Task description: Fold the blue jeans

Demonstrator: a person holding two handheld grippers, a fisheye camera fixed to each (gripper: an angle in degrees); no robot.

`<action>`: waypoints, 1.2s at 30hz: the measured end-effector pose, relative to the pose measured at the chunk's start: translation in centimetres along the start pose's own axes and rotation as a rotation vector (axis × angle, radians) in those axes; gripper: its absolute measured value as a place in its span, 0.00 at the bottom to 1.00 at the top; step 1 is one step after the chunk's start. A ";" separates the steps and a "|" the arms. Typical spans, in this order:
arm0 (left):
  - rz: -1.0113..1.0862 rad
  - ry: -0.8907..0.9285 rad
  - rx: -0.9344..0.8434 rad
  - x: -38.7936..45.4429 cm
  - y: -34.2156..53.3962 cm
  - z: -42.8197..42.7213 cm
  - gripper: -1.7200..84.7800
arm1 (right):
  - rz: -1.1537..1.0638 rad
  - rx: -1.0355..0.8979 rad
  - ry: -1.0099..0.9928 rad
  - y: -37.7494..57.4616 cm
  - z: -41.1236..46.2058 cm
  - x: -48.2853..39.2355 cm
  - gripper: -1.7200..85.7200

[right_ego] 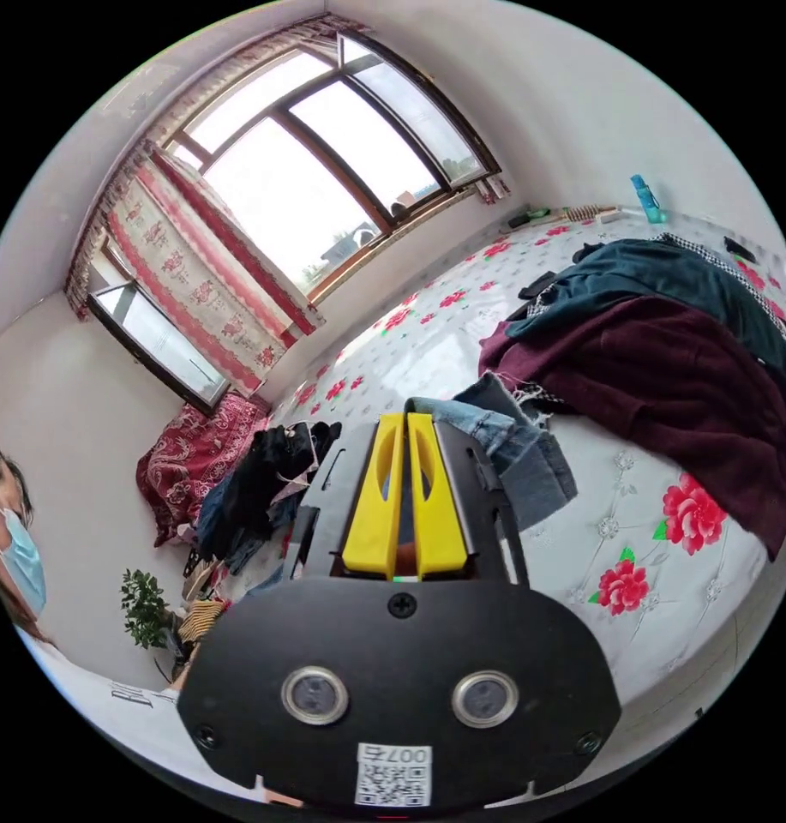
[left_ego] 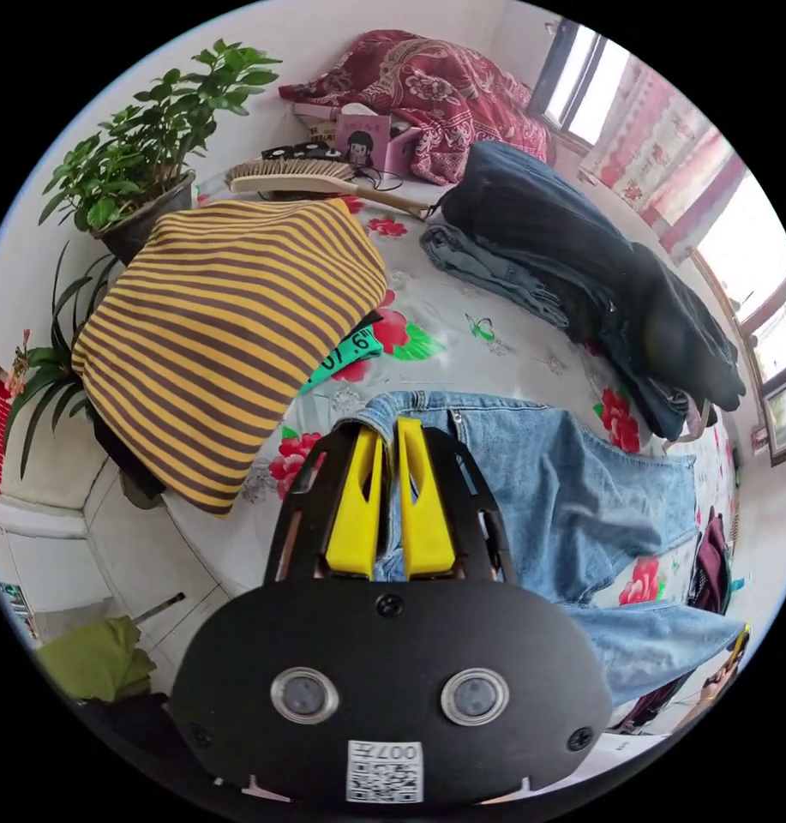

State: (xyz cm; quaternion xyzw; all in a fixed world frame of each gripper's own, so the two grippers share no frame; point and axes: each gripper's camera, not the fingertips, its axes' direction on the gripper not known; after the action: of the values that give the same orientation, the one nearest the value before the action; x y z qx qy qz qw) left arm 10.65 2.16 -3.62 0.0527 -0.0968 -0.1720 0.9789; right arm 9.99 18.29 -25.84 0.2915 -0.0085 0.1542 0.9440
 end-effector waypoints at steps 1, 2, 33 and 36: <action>0.001 0.000 -0.007 0.0 0.4 0.1 0.06 | -0.010 0.027 0.004 0.0 -0.1 -0.7 0.02; 0.021 -0.006 -0.003 0.2 1.6 0.1 0.07 | -0.034 0.032 0.017 0.1 0.2 -1.1 0.02; -0.666 0.665 -0.189 -14.2 40.7 2.4 0.14 | -0.104 -0.425 0.082 0.4 7.3 16.5 0.02; -0.556 0.587 -0.204 -14.0 39.8 0.1 0.08 | 0.070 -0.607 0.214 5.1 10.4 23.7 0.02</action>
State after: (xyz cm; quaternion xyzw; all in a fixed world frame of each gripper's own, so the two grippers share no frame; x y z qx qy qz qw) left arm 10.67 44.23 -0.54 0.0265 0.2216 -0.4162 0.8814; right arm 31.78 23.32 -11.95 -0.0216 0.0353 0.2069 0.9775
